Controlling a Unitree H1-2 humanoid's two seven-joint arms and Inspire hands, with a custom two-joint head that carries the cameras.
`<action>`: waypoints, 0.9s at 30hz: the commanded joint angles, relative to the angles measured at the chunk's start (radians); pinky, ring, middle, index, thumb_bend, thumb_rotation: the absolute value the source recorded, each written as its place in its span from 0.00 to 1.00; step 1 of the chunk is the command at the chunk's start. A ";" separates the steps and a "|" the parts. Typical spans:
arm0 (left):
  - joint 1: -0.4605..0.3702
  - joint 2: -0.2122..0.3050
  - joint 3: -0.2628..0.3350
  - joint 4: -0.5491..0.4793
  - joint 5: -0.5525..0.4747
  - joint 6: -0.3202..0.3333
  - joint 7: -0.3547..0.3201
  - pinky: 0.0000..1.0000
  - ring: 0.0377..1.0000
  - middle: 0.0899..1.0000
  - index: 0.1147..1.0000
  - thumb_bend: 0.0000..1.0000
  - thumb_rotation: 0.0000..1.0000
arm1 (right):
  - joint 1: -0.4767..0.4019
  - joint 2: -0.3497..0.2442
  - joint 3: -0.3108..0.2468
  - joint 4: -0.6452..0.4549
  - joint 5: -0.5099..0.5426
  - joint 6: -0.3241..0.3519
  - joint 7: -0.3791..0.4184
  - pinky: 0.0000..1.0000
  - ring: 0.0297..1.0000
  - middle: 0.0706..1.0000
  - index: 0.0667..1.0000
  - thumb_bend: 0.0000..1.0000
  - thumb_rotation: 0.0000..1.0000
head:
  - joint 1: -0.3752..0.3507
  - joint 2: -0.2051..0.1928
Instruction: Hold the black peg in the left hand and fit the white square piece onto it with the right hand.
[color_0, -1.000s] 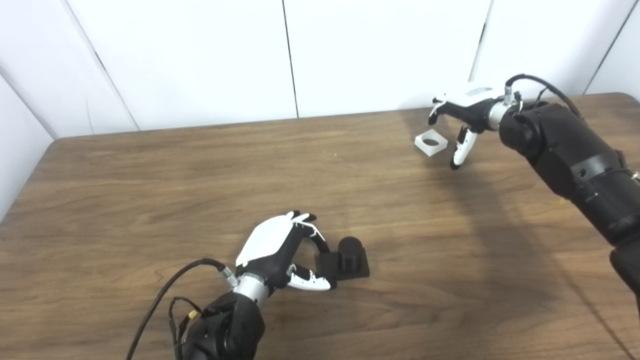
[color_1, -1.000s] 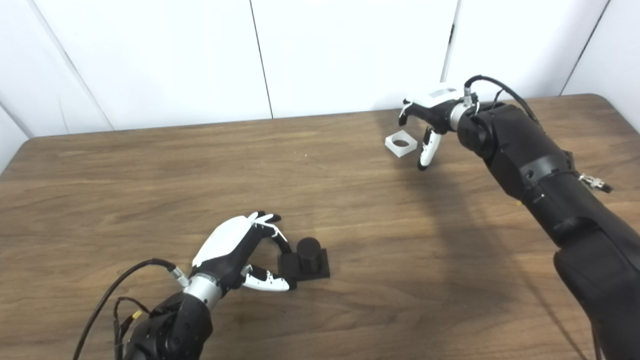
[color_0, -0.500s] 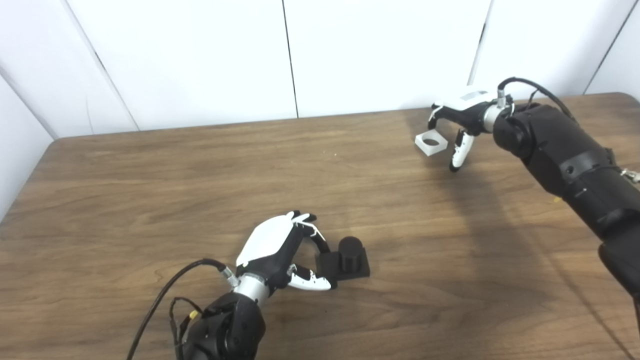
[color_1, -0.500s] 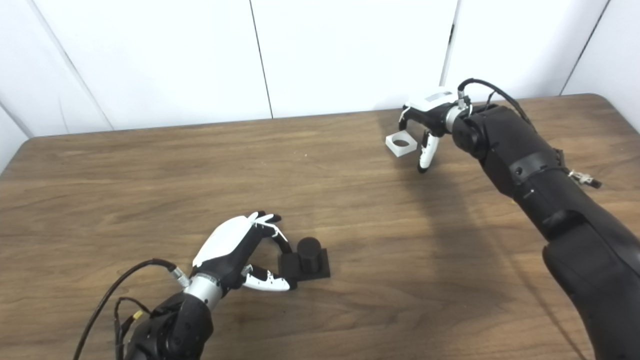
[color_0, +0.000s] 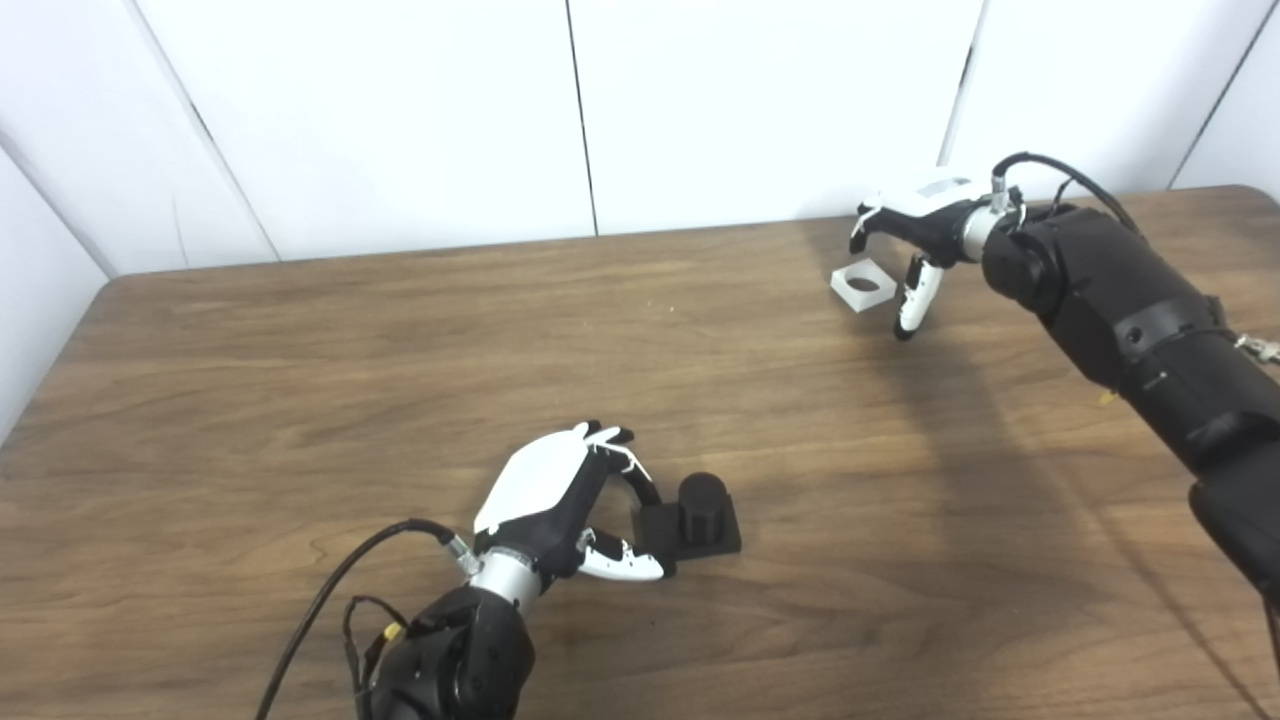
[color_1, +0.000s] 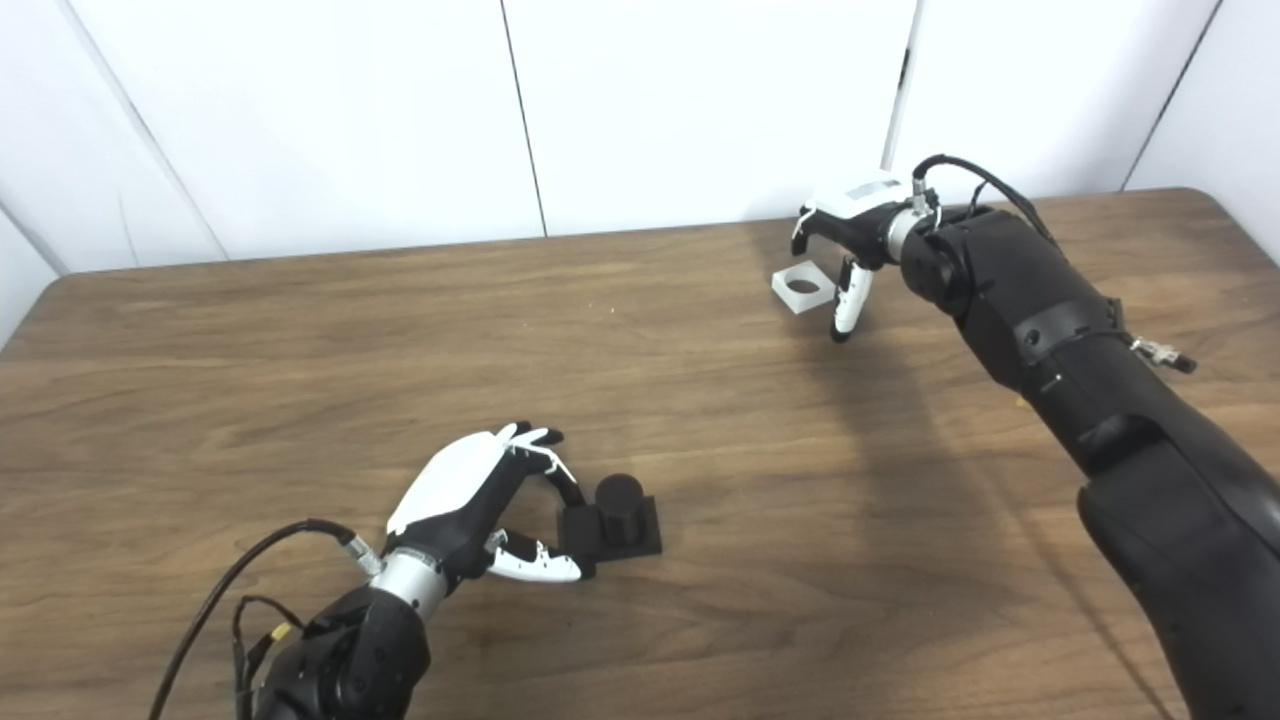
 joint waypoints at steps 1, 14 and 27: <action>0.007 0.001 -0.016 0.006 0.021 0.005 -0.008 1.00 1.00 0.92 0.42 0.49 0.08 | -0.080 -0.006 -0.017 -0.006 0.006 -0.017 -0.035 1.00 1.00 0.96 0.79 0.84 0.21 | 0.001 0.001; 0.010 -0.015 -0.006 0.004 0.024 0.010 -0.009 1.00 1.00 0.92 0.42 0.49 0.08 | -0.081 -0.001 0.000 -0.006 0.002 -0.017 -0.016 1.00 1.00 0.95 0.75 0.82 0.20 | 0.000 0.007; 0.005 -0.019 0.004 0.009 0.009 0.010 -0.009 1.00 1.00 0.92 0.42 0.49 0.08 | -0.089 -0.003 0.022 0.009 -0.011 -0.023 0.008 1.00 1.00 0.93 0.70 0.81 0.24 | -0.008 0.003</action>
